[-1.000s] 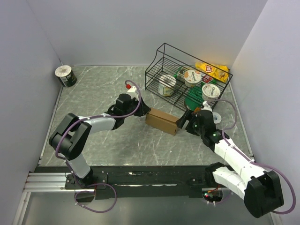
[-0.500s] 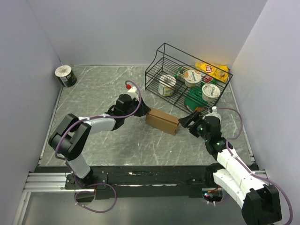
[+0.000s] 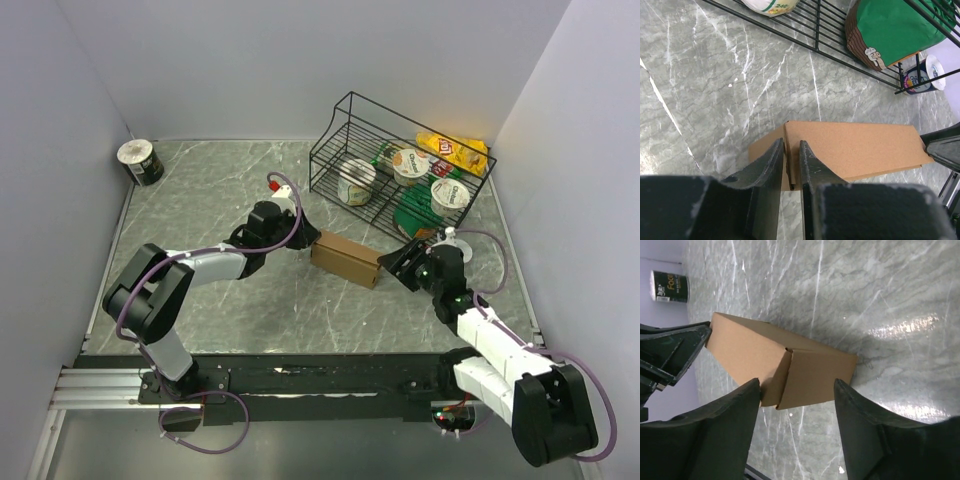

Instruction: Fold the paper box

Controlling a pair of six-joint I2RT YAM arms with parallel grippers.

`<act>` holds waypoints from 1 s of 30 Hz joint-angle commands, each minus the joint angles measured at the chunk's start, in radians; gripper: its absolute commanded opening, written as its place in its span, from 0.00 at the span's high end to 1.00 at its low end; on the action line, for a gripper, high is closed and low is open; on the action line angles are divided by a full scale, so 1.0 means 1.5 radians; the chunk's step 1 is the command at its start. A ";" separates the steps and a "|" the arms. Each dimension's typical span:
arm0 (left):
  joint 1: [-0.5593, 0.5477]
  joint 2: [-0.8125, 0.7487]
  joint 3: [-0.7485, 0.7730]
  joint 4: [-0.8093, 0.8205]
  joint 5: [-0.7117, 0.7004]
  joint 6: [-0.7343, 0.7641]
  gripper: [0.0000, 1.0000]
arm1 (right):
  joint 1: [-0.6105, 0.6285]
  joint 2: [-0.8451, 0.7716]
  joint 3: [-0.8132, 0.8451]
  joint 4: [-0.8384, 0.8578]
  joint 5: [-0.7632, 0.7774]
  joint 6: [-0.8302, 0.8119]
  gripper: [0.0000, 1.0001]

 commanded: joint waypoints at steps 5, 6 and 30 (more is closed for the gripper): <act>-0.009 0.028 -0.044 -0.152 -0.034 0.029 0.78 | -0.003 0.028 -0.015 0.022 0.007 -0.019 0.54; -0.009 0.027 -0.050 -0.147 -0.035 0.026 0.78 | -0.004 0.033 -0.019 0.023 0.007 -0.020 0.56; -0.022 0.045 -0.131 -0.060 -0.061 -0.019 0.79 | 0.112 0.086 -0.001 -0.102 0.189 -0.083 0.87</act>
